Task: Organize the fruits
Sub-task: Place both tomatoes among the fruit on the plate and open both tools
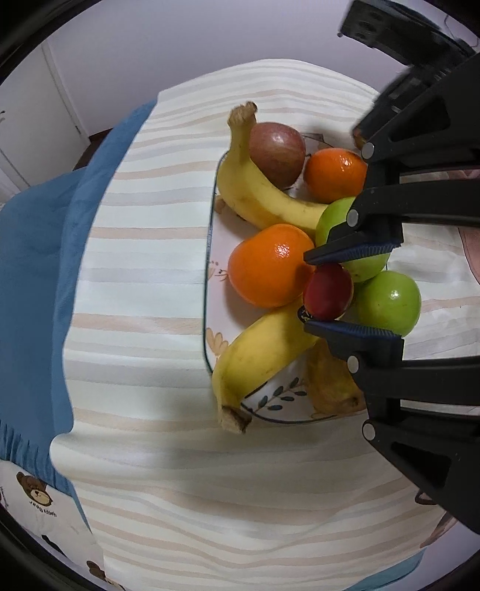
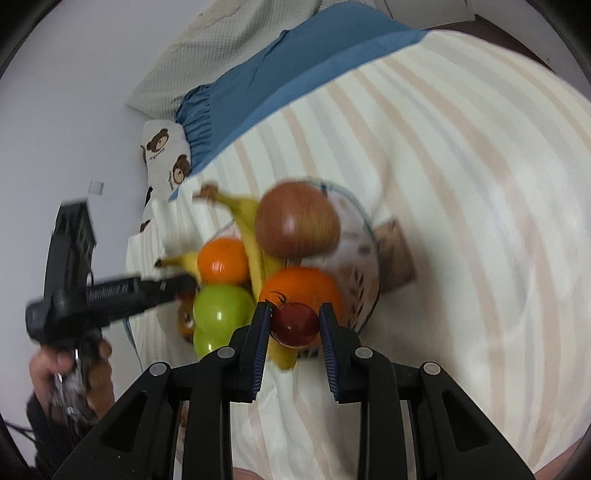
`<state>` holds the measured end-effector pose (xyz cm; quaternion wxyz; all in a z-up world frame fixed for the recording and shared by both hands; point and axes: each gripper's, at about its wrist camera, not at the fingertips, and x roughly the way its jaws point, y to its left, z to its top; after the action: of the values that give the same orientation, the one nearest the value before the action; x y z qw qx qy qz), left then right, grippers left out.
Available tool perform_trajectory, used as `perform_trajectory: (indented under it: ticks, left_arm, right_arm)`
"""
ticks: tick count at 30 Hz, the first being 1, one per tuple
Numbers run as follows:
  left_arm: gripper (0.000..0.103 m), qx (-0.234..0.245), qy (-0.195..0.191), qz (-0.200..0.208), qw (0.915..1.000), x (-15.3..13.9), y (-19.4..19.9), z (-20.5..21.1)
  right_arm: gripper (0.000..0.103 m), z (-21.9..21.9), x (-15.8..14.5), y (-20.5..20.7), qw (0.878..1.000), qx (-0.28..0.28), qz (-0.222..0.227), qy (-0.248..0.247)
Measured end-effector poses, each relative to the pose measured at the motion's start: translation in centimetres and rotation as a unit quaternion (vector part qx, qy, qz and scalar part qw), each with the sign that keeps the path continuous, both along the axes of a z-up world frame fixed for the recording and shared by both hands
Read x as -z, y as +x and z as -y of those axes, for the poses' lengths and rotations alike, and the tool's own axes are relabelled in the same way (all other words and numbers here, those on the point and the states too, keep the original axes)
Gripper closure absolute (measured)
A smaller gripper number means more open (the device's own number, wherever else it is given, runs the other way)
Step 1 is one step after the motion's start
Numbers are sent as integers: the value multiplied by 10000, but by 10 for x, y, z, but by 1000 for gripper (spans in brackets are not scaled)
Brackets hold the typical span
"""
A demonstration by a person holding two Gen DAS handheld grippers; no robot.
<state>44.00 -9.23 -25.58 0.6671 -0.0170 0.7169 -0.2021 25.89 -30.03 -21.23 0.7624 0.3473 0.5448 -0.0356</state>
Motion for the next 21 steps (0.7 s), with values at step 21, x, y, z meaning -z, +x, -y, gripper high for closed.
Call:
perform_trajectory:
  ticks: [21]
  left_arm:
    - [75,479,424,330,9974,14,-6,29]
  right_arm:
    - [74,-144,45,-7,9541,-1584,986,-2343]
